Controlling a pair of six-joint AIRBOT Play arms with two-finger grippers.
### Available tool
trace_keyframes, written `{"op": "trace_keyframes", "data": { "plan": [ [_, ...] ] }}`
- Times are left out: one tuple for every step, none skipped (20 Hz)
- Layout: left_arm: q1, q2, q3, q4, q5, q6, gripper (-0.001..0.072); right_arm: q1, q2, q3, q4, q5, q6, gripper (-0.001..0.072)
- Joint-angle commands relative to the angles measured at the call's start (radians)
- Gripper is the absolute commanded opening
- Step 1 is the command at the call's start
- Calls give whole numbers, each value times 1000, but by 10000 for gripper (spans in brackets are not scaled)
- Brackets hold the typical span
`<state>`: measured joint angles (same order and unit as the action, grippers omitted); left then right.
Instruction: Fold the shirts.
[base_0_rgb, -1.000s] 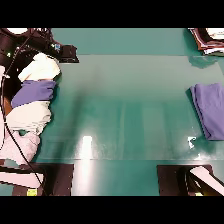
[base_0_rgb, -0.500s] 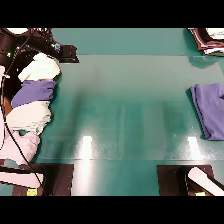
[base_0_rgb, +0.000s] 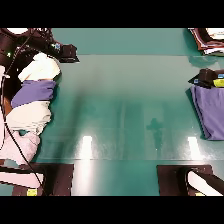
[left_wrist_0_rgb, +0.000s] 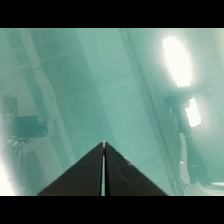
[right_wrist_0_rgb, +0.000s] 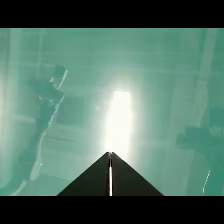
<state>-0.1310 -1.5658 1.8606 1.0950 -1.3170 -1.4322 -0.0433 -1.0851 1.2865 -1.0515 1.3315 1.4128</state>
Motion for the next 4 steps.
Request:
{"op": "trace_keyframes", "data": {
  "plan": [
    [0, 0, 1, 0, 0, 0, 26, 47, 0, 14, 3, -2, -1, 15],
    [0, 0, 1, 0, 0, 0, 26, 47, 0, 14, 3, 0, -1, 15],
    [0, 0, 1, 0, 0, 0, 26, 47, 0, 14, 3, 0, -1, 15],
    [0, 0, 1, 0, 0, 0, 26, 47, 0, 14, 3, 5, -1, 15]
  ]
}}
